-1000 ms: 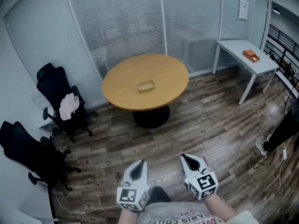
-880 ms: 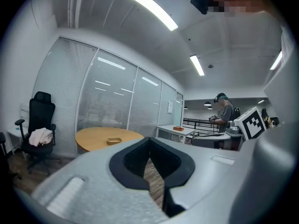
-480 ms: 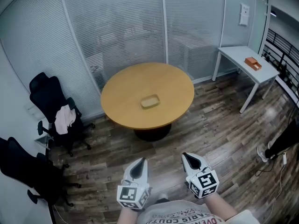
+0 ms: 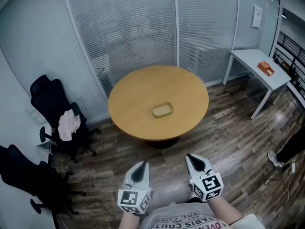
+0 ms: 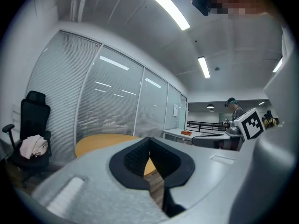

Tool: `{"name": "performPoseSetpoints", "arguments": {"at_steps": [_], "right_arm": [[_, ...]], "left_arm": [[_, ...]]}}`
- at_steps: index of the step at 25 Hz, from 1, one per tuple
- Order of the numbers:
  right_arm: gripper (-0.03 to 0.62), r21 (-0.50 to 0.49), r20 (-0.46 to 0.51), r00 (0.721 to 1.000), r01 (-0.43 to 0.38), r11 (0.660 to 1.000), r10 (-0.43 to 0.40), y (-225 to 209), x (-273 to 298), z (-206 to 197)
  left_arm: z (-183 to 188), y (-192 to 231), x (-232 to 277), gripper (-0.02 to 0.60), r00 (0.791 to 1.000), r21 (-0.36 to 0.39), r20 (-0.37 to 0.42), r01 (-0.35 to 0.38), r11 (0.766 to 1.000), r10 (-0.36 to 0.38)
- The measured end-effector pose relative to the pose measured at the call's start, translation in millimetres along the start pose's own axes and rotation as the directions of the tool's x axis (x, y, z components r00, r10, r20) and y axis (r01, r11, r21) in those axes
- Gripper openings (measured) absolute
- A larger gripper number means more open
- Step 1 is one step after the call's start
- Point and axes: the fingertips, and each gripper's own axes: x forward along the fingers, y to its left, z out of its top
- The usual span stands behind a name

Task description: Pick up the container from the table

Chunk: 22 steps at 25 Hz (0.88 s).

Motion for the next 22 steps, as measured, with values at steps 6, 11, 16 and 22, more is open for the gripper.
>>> {"name": "performPoseSetpoints", "arguments": {"at_steps": [6, 11, 16, 22], "right_arm": [[0.003, 0.012, -0.021, 0.999, -0.031, 0.999, 0.031, -22, 46, -8], [0.003, 0.004, -0.009, 0.996, -0.089, 0.996, 0.09, -61, 98, -1], [0.003, -0.008, -0.008, 0.99, -0.144, 0.99, 0.143, -108, 162, 16], [0.003, -0.028, -0.016, 0.983, -0.184, 0.983, 0.183, -185, 229, 33]], "left_arm": [[-8, 24, 36, 0.006, 0.999, 0.001, -0.011, -0.048, 0.999, 0.048], [-4, 36, 86, 0.006, 0.994, 0.022, 0.003, -0.108, 0.994, 0.108], [8, 54, 153, 0.006, 0.987, 0.022, 0.015, -0.163, 0.986, 0.162], [17, 60, 251, 0.006, 0.979, 0.018, 0.024, -0.203, 0.979, 0.203]]}}
